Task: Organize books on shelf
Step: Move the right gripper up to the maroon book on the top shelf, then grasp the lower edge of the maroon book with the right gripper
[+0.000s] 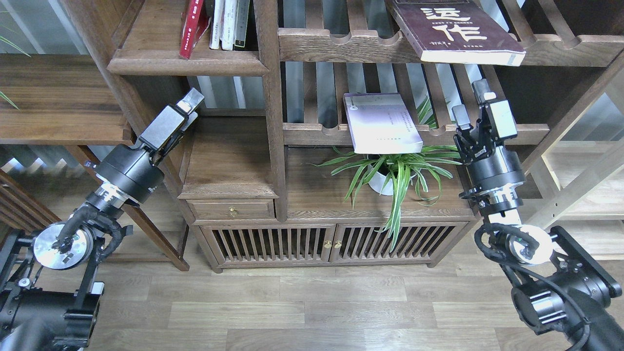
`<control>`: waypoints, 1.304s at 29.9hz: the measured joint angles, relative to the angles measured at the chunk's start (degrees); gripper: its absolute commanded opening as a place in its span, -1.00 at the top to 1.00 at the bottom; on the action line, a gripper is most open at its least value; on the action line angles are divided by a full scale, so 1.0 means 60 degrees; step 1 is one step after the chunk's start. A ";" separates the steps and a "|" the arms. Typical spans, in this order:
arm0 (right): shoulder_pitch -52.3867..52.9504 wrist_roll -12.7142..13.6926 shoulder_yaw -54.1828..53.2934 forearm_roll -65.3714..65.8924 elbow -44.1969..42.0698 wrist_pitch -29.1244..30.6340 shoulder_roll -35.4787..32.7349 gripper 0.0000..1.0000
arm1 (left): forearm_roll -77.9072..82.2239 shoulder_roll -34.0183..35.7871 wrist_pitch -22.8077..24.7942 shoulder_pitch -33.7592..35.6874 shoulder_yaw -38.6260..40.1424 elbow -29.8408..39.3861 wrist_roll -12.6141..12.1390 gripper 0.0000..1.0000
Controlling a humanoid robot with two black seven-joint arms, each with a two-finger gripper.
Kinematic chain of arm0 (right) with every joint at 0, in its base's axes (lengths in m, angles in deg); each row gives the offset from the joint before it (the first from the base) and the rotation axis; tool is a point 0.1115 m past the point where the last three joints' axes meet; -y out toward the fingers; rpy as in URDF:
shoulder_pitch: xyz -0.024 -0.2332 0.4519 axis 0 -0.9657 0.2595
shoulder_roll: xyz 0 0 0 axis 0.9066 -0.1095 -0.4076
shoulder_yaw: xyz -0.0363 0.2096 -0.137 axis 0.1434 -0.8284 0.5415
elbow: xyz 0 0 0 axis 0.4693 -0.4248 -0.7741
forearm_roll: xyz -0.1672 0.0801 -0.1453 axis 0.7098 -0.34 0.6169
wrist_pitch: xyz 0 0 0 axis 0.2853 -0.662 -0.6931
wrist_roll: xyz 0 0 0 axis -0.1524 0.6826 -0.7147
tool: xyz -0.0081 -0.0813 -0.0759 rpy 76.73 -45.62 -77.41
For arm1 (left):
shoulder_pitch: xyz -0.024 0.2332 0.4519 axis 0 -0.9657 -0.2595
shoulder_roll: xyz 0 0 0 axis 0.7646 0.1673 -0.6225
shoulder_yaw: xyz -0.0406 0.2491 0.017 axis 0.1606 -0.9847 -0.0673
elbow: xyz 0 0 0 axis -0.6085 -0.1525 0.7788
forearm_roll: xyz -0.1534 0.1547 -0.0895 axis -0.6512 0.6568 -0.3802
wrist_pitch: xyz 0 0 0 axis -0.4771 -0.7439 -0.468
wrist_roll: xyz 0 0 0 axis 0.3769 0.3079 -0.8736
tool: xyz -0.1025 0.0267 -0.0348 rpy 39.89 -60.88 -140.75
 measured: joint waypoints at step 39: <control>0.1500 -0.0012 0.0159 0.0481 -0.0093 0.0000 0.0122 -0.99 | -0.0002 0.0301 0.0093 -0.0110 0.0100 0.0042 -0.0001 -0.97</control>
